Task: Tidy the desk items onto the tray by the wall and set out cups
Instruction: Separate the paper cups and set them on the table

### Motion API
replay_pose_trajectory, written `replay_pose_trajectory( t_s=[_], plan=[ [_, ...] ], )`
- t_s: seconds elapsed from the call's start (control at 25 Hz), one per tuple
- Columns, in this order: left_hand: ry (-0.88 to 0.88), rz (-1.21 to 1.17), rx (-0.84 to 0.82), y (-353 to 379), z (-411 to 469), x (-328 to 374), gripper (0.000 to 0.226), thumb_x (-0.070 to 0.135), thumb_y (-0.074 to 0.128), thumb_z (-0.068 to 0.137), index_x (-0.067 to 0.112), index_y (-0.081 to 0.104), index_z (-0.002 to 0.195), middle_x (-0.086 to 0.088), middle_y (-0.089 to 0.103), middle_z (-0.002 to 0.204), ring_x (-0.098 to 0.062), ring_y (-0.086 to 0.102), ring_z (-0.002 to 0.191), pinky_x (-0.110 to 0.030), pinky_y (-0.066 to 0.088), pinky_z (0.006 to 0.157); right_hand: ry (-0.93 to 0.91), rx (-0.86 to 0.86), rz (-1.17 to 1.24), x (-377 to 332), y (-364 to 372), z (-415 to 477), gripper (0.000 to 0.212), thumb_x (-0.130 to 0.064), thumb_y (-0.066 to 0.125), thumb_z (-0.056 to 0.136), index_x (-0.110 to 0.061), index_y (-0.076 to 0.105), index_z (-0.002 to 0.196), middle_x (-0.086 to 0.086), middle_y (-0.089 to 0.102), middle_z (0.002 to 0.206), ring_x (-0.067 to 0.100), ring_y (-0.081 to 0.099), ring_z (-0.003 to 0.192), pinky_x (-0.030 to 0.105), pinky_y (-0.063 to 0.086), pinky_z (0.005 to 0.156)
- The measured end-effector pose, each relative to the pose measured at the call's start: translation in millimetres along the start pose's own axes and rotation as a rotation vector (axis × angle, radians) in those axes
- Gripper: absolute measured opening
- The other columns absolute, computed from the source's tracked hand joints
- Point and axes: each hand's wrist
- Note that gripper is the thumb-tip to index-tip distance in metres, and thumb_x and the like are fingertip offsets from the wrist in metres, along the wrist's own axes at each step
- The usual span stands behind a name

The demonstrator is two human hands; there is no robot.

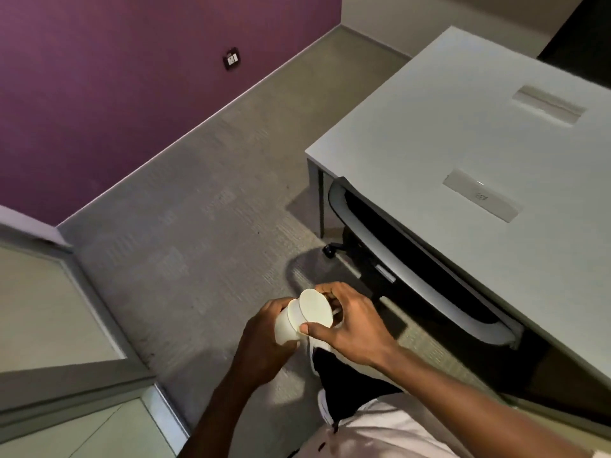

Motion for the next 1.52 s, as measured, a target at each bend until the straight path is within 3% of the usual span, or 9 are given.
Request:
replay_pose_trajectory(
  t_s=[0.12, 0.28, 0.44, 0.68, 0.88, 1.04, 1.16, 1.4, 1.52],
  plan=[
    [-0.016, -0.019, 0.063, -38.8, 34.2, -14.8, 0.071, 0.016, 0.094, 0.075, 0.028, 0.063, 0.137, 0.014, 0.071, 0.131, 0.001, 0.066, 0.115, -0.028, 0.057, 0.100, -0.018, 0.044, -0.002, -24.4, 13.0, 53.0, 0.070, -0.064, 0.081, 0.072, -0.036, 0.058, 0.131, -0.017, 0.062, 0.123, 0.004, 0.063, 0.109, 0.030, 0.057, 0.090],
    [-0.055, -0.015, 0.113, -89.5, 85.6, -28.7, 0.071, 0.018, 0.098, 0.072, 0.029, 0.066, 0.135, 0.022, 0.070, 0.126, 0.018, 0.061, 0.112, -0.013, 0.052, 0.094, 0.041, 0.149, 0.051, -60.0, 11.4, 120.4, 0.067, -0.062, 0.080, 0.071, -0.037, 0.059, 0.129, -0.017, 0.063, 0.124, 0.004, 0.063, 0.111, 0.024, 0.056, 0.091],
    [-0.059, -0.042, 0.142, -134.3, 143.3, -32.3, 0.072, 0.017, 0.098, 0.070, 0.031, 0.067, 0.134, 0.023, 0.071, 0.125, 0.012, 0.063, 0.113, -0.009, 0.049, 0.089, 0.078, 0.218, 0.155, -89.0, 8.5, 178.0, 0.068, -0.064, 0.079, 0.068, -0.036, 0.060, 0.127, -0.021, 0.064, 0.120, -0.001, 0.065, 0.106, 0.021, 0.058, 0.088],
    [-0.132, -0.149, 0.116, -185.6, 228.7, -45.0, 0.074, 0.023, 0.101, 0.069, 0.041, 0.064, 0.131, 0.024, 0.072, 0.125, 0.004, 0.066, 0.113, -0.025, 0.057, 0.095, 0.149, 0.274, 0.200, -120.8, 14.1, 256.4, 0.059, -0.055, 0.086, 0.075, -0.037, 0.059, 0.126, -0.017, 0.066, 0.123, 0.004, 0.066, 0.109, 0.031, 0.061, 0.092],
    [-0.004, -0.154, -0.017, -247.7, 331.4, -63.6, 0.074, 0.016, 0.101, 0.068, 0.050, 0.062, 0.120, 0.027, 0.073, 0.120, 0.006, 0.068, 0.108, -0.029, 0.060, 0.093, 0.217, 0.427, 0.253, -151.3, 14.7, 339.2, 0.062, -0.052, 0.088, 0.075, -0.034, 0.060, 0.127, -0.014, 0.069, 0.120, 0.006, 0.069, 0.104, 0.020, 0.060, 0.082],
    [0.143, -0.097, -0.181, -293.3, 408.5, -54.6, 0.072, 0.016, 0.100, 0.069, 0.045, 0.065, 0.126, 0.027, 0.073, 0.119, 0.013, 0.065, 0.107, -0.028, 0.060, 0.090, 0.285, 0.636, 0.327, -182.3, 14.7, 384.2, 0.062, -0.058, 0.087, 0.071, -0.037, 0.062, 0.124, -0.015, 0.072, 0.115, 0.006, 0.071, 0.100, 0.030, 0.062, 0.086],
    [0.280, -0.032, -0.280, -313.0, 456.1, -39.6, 0.074, 0.020, 0.100, 0.068, 0.039, 0.065, 0.130, 0.026, 0.071, 0.121, 0.013, 0.061, 0.111, -0.019, 0.055, 0.086, 0.340, 0.784, 0.342, -193.9, 12.9, 397.9, 0.066, -0.065, 0.083, 0.068, -0.040, 0.061, 0.125, -0.015, 0.071, 0.116, 0.005, 0.071, 0.099, 0.033, 0.063, 0.084],
    [0.423, 0.005, -0.421, -293.2, 530.8, 1.2, 0.074, 0.019, 0.101, 0.066, 0.033, 0.066, 0.130, 0.019, 0.071, 0.122, 0.002, 0.065, 0.109, -0.020, 0.051, 0.084, 0.499, 1.064, 0.344, -181.5, -20.8, 403.6, 0.063, -0.052, 0.088, 0.075, -0.039, 0.058, 0.128, -0.017, 0.067, 0.119, 0.004, 0.067, 0.102, 0.020, 0.059, 0.076],
    [0.491, 0.044, -0.497, -266.5, 560.0, 25.7, 0.073, 0.021, 0.100, 0.067, 0.035, 0.065, 0.129, 0.018, 0.071, 0.123, -0.005, 0.065, 0.110, -0.028, 0.054, 0.088, 0.597, 1.220, 0.359, -154.6, -45.1, 404.7, 0.067, -0.053, 0.087, 0.075, -0.034, 0.058, 0.132, -0.009, 0.068, 0.124, 0.010, 0.068, 0.106, 0.028, 0.061, 0.082]
  ],
)
Point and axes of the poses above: each hand's wrist, its own z-axis towards the middle knuckle, its own y-axis out of the palm, x = y × z
